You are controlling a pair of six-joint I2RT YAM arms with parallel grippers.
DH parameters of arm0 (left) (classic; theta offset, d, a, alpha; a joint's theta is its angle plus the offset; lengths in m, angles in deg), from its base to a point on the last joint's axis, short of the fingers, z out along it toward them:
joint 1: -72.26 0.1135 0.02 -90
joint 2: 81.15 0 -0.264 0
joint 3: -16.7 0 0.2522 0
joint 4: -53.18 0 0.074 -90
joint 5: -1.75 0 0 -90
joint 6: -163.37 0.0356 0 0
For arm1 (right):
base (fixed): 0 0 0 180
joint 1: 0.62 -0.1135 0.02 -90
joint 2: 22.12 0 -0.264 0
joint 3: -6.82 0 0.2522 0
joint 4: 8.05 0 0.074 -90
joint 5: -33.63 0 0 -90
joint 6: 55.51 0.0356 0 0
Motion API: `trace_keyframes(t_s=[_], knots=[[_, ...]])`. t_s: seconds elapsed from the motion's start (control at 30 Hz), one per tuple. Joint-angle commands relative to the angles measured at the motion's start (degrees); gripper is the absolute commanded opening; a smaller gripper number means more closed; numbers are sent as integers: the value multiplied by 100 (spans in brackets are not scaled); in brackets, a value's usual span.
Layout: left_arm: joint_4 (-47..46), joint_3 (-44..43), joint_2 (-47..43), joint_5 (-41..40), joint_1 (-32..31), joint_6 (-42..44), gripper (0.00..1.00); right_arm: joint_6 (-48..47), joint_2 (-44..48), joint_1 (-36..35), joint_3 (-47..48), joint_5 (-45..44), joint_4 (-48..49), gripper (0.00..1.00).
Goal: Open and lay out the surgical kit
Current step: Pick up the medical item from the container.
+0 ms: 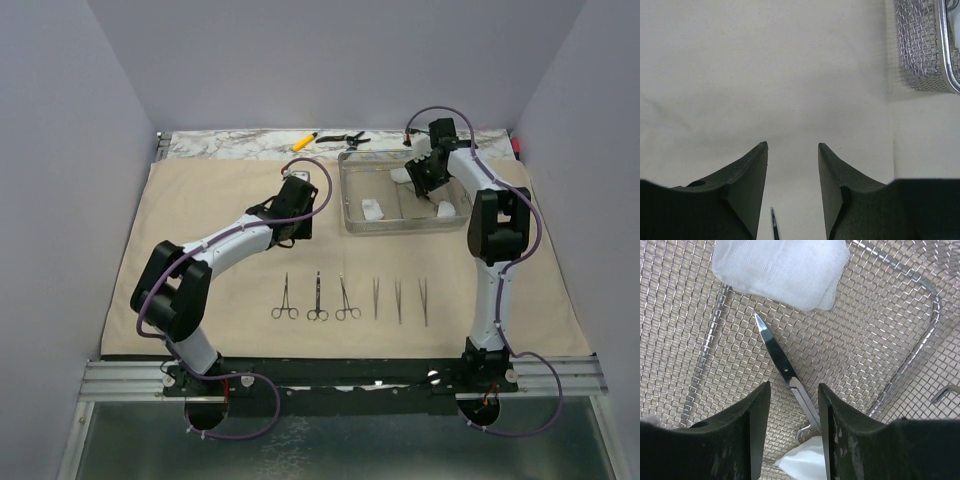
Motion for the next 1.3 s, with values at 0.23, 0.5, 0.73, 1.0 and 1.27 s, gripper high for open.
trace_keyframes(t_s=[0.23, 0.5, 0.73, 1.0, 1.27], knots=[[-58, -156, 41, 169, 8, 204, 47, -491, -608, 457, 633, 1060, -448, 42], [-56, -145, 21, 276, 8, 162, 47, -559, -915, 441, 766, 1121, -1048, 37], [-39, -97, -170, 268, 8, 132, 47, -564, -928, 284, 583, 1070, -788, 24], [-19, 52, -399, 235, 8, 29, 47, -548, 2, 177, -27, 1242, 28, 10], [-30, 8, -437, 262, 8, 3, 47, -124, 1077, 176, -778, 2068, 1227, 6]])
